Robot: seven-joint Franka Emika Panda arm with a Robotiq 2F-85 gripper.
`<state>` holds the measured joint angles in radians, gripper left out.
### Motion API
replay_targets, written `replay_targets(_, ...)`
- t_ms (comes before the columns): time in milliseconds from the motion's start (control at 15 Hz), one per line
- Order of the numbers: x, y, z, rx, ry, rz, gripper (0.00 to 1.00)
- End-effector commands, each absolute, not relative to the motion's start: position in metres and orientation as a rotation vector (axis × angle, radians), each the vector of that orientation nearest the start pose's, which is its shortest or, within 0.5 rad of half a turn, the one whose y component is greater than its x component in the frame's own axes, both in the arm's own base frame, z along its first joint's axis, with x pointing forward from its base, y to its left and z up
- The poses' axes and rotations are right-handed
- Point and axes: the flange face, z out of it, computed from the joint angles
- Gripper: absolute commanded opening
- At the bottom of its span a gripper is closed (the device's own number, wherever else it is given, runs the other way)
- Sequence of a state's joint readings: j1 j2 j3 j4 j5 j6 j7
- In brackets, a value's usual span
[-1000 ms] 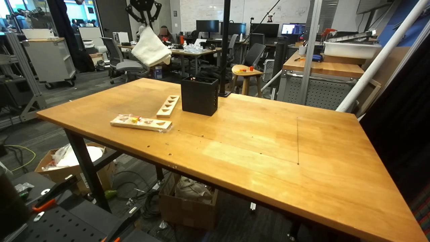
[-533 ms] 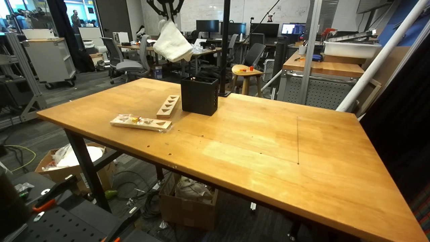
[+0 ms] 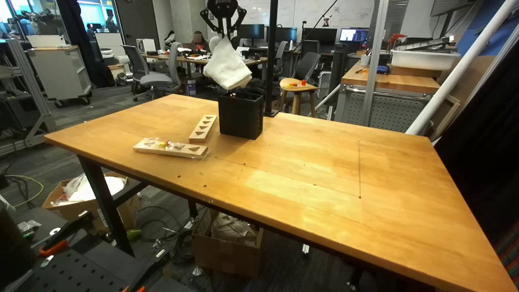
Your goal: Put the white towel inside the black box
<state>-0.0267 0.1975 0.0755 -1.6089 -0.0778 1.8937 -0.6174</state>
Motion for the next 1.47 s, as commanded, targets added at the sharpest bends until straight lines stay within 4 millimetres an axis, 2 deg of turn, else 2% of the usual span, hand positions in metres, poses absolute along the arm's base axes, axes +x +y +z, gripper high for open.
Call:
replay_targets(0, 0.644, 0.008, 0.506, -2.99, -1.106, -0.116, 0.03)
replay_targets(467, 0.666, -0.006, 0.459, -2.959, -1.088, -0.063, 0.03)
replay_targets(867, 0.676, -0.024, 0.427, -2.961, -0.933, -0.05, 0.03)
replay_targets(1133, 0.679, -0.024, 0.412, -3.014, -0.831, 0.028, 0.03)
replay_targets(1400, 0.681, -0.012, 0.405, -3.139, -0.65, 0.104, 0.03)
